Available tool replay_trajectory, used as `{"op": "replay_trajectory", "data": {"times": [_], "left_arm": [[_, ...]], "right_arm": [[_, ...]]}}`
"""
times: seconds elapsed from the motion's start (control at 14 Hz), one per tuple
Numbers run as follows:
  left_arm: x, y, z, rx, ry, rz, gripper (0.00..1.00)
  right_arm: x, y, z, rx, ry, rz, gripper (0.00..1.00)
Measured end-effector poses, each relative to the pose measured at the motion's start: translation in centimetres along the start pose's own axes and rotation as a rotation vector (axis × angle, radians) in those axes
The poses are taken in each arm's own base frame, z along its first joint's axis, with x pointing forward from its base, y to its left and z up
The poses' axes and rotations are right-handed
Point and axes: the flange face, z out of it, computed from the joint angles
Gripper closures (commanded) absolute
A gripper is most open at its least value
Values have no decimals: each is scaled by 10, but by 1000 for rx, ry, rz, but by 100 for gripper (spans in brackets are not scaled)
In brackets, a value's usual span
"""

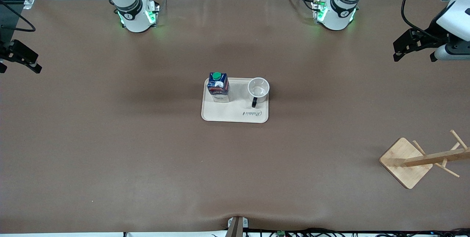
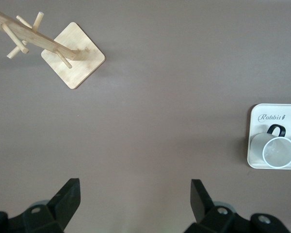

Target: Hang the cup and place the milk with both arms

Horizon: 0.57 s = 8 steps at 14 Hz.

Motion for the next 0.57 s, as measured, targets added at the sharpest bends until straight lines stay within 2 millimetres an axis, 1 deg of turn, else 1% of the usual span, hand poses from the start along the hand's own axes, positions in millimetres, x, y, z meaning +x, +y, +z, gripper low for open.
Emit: {"op": "replay_trajectory", "data": {"times": [0.36, 0.57], "left_arm": [[3, -1, 6, 0, -11, -2, 0], [12, -1, 11, -12, -19, -3, 0]], "right_arm": [[0, 1, -1, 0, 1, -18, 0], [0, 1, -1, 0, 1, -18, 0]]}}
